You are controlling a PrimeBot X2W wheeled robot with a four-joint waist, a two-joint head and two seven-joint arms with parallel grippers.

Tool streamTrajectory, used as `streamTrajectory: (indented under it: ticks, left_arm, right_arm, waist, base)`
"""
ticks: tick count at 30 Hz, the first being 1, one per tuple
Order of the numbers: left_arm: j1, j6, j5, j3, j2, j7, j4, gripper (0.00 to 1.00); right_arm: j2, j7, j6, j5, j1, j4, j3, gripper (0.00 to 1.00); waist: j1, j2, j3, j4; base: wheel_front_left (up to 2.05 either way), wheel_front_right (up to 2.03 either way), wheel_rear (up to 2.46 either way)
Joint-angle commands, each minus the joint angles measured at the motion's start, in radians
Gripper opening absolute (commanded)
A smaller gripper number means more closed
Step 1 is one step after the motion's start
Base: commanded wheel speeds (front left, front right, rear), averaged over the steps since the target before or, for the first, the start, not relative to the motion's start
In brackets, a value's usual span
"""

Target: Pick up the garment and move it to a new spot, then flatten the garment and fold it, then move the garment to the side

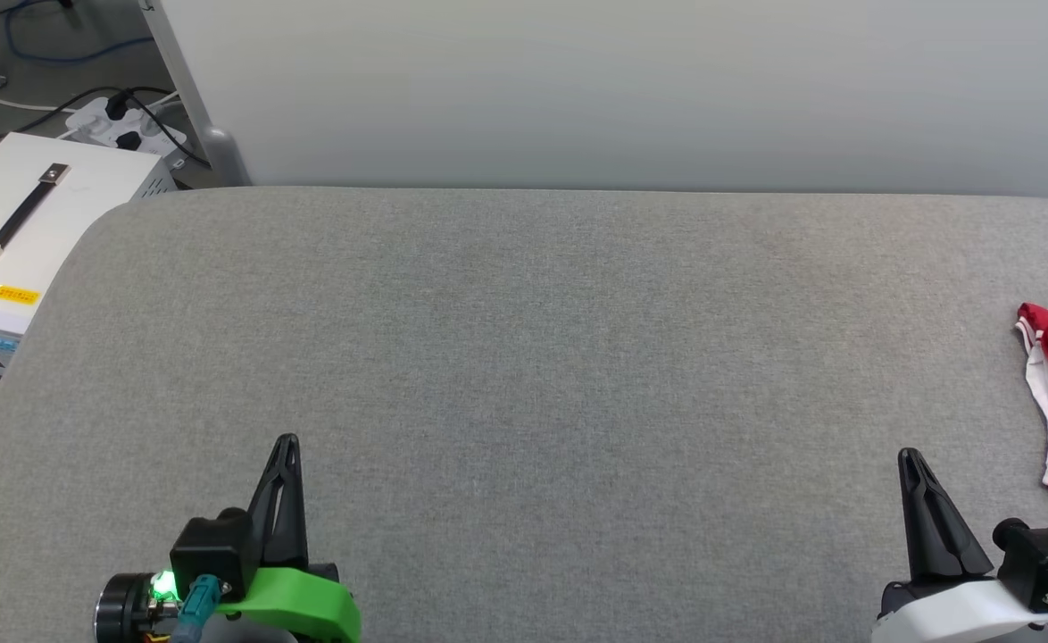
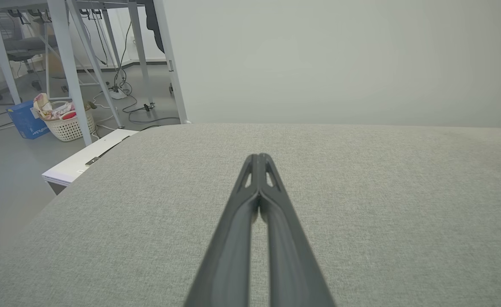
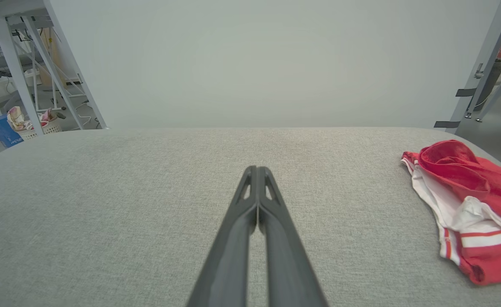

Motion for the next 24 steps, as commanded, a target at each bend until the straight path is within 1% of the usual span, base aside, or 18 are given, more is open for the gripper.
streamTrajectory:
  ticks: [1, 24]
  left_arm:
    - [-0.006, 0.0, 0.01, 0.003, -0.004, 0.004, -0.004, 0.0]
    - [-0.017, 0.001, 0.029, 0.012, -0.012, 0.055, -0.018, 0.0]
  right_arm:
    - [0.002, 0.007, 0.0, -0.009, -0.014, -0.004, 0.002, 0.0]
    - [0.007, 0.058, 0.0, -0.042, -0.038, -0.011, 0.012, 0.0]
  waist:
    - [0.0, 0.0, 0.0, 0.0]
    - [0.0, 0.0, -0.005, -0.008]
  base:
    - [0.0, 0.0, 0.0]
    - [0.0, 0.0, 0.0]
